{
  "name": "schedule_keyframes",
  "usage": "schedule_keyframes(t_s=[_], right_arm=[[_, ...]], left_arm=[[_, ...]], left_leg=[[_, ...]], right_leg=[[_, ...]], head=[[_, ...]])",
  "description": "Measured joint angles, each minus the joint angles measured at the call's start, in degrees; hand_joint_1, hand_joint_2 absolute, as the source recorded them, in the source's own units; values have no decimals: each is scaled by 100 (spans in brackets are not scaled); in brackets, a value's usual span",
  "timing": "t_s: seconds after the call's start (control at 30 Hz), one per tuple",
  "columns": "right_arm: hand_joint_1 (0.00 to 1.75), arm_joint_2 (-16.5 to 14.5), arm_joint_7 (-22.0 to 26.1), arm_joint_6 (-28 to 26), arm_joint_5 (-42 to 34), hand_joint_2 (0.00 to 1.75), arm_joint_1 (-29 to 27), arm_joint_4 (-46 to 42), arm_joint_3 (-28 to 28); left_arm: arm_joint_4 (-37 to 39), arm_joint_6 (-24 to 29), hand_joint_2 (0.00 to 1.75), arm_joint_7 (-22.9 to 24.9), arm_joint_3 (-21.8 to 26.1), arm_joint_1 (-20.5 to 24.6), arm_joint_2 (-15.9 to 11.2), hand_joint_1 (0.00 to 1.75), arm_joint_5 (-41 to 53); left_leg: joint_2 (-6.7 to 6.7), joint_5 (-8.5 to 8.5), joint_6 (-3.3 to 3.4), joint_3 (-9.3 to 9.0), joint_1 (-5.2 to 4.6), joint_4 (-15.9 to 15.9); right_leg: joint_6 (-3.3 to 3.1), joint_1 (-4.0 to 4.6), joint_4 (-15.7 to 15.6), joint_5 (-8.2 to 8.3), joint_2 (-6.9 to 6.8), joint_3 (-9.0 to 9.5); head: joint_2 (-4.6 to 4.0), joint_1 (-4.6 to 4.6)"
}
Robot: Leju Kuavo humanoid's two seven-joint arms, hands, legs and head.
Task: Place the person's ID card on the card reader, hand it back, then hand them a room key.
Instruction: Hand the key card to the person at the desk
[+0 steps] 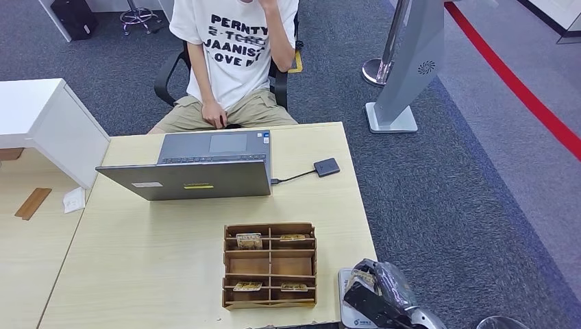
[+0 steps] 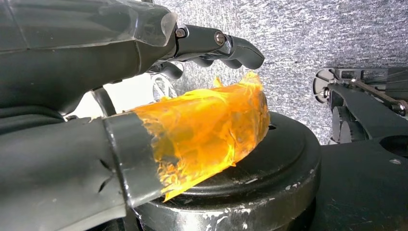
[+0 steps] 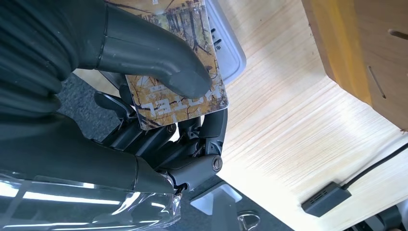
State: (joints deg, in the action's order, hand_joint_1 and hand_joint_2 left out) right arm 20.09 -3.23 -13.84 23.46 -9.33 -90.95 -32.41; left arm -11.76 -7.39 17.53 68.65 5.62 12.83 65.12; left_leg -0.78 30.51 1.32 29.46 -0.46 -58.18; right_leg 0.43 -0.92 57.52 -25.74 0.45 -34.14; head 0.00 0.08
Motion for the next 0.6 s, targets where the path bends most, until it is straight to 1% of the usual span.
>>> schedule_keyframes(t_s=[0.6], right_arm=[[175, -7, 2, -62, 39, 175, -14, 0, 0]], left_arm=[[0, 0, 0, 0, 0, 0, 0, 0, 1]], left_leg=[[0, 1, 2, 0, 0, 0]], right_leg=[[1, 0, 0, -1, 0, 0]], head=[[0, 0]])
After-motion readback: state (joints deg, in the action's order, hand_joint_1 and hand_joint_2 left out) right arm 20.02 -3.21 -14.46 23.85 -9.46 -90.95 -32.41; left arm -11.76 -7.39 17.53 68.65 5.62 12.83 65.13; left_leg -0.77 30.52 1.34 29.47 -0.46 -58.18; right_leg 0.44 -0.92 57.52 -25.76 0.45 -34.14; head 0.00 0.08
